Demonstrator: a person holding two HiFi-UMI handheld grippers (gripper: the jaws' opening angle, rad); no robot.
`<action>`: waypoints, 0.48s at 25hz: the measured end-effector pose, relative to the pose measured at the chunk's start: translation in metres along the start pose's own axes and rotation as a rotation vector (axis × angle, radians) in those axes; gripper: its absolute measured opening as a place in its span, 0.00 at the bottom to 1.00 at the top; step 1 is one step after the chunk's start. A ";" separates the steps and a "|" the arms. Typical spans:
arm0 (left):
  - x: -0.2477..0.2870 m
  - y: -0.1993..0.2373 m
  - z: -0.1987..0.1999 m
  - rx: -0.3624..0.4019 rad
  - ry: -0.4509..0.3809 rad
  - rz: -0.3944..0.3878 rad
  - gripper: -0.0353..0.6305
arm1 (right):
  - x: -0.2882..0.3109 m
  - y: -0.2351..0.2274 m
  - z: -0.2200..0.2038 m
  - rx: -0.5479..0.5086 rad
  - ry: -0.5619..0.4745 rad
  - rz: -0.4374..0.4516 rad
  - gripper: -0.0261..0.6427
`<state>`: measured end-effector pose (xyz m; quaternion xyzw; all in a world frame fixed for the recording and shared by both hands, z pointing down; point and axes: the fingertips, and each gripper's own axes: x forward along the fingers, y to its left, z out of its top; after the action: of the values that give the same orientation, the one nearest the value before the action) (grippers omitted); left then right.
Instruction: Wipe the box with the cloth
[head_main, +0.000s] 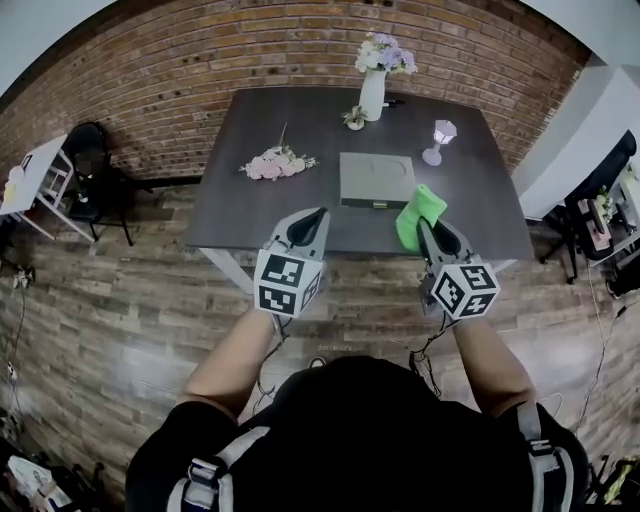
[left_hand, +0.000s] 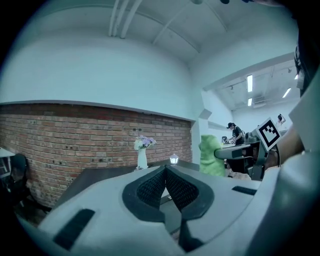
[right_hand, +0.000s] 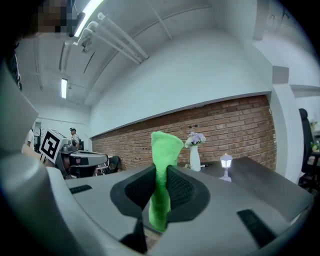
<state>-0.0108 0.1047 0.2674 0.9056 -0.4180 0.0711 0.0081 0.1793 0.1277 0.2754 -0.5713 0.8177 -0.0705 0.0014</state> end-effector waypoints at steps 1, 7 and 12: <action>-0.003 0.004 -0.003 -0.007 0.003 0.003 0.07 | 0.003 0.004 -0.003 0.001 0.006 0.002 0.12; -0.023 0.026 -0.029 -0.049 0.035 0.007 0.07 | 0.015 0.033 -0.024 0.008 0.056 0.011 0.12; -0.035 0.045 -0.047 -0.066 0.060 0.011 0.07 | 0.024 0.053 -0.040 0.013 0.085 0.019 0.12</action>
<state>-0.0727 0.1057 0.3068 0.8999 -0.4249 0.0845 0.0504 0.1183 0.1272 0.3107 -0.5602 0.8218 -0.0999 -0.0291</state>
